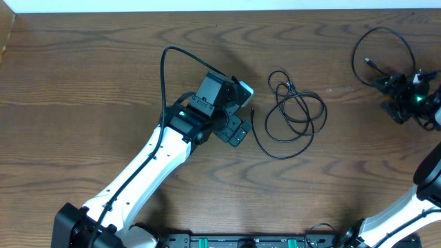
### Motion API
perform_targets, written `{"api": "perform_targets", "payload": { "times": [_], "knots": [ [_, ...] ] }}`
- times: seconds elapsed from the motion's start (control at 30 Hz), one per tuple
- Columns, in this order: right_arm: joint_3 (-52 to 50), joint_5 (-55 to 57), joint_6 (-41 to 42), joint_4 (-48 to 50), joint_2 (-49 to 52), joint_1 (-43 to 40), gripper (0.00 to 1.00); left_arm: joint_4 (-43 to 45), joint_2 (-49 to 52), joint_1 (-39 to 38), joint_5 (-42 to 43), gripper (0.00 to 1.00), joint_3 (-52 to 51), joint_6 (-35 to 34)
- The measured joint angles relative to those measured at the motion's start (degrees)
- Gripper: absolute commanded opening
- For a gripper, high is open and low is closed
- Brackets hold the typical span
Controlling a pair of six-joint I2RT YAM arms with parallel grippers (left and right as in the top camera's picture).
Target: Untangle cables
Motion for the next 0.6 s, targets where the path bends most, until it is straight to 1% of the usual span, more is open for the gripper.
{"api": "perform_targets", "payload": {
  "times": [0.03,0.07,0.17,0.23,0.3,0.33,0.47,0.53,0.6],
  "knots": [
    [0.0,-0.2,1.4,-1.5,-0.3,0.0,0.99,0.0,0.0,0.0,0.0,0.98,0.0,0.0],
    [0.0,-0.6,4.7,-6.0,-1.1,0.0,0.99,0.0,0.0,0.0,0.0,0.98,0.0,0.0],
    [0.0,1.2,9.8,-12.9,-1.4,0.4,0.99,0.0,0.0,0.0,0.0,0.98,0.0,0.0],
    [0.0,1.8,12.1,-14.6,-1.4,1.2,0.99,0.0,0.0,0.0,0.0,0.98,0.0,0.0],
    [0.0,0.8,13.0,-14.5,-1.4,1.8,0.94,0.0,0.0,0.0,0.0,0.98,0.0,0.0],
    [0.0,-0.2,12.4,-13.6,-1.4,2.0,0.99,0.0,0.0,0.0,0.0,0.98,0.0,0.0],
    [-0.1,-1.3,7.1,-8.9,-2.0,2.3,0.99,0.0,0.0,0.0,0.0,0.98,0.0,0.0],
    [-0.2,-1.0,4.7,-6.8,-4.4,2.4,0.99,0.0,0.0,0.0,0.0,0.98,0.0,0.0],
    [-0.2,0.4,3.1,-6.9,-8.3,2.5,0.99,0.0,0.0,0.0,0.0,0.98,0.0,0.0]
  ]
}}
